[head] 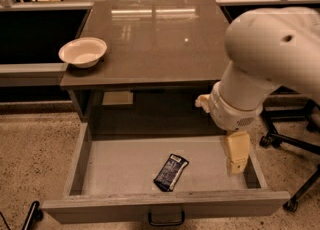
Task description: Pick rxbar blueberry from top drawer and place on counter
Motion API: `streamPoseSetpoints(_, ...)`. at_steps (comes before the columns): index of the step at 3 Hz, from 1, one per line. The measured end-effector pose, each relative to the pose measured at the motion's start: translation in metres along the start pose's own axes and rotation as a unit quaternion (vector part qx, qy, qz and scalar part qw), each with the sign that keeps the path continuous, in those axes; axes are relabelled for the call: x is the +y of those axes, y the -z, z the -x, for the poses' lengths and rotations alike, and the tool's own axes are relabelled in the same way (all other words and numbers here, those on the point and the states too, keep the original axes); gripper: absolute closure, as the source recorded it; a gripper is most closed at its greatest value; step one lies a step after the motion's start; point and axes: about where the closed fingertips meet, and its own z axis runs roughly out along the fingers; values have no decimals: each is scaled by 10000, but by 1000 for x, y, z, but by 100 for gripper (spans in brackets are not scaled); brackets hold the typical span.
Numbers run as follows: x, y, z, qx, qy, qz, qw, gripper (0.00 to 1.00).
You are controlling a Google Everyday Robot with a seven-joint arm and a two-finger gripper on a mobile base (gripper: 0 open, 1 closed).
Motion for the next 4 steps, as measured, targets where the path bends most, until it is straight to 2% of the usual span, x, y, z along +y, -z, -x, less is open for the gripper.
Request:
streamPoseSetpoints(1, -19, -55, 24, -102, 1184, 135, 9928, 0)
streamPoseSetpoints(2, -28, -86, 28, -702, 1765, 71, 9818, 0)
streamPoseSetpoints(3, -24, -90, 30, -876, 2093, 74, 9739, 0)
streamPoseSetpoints(4, -31, -102, 31, -734, 2161, 441, 9726, 0)
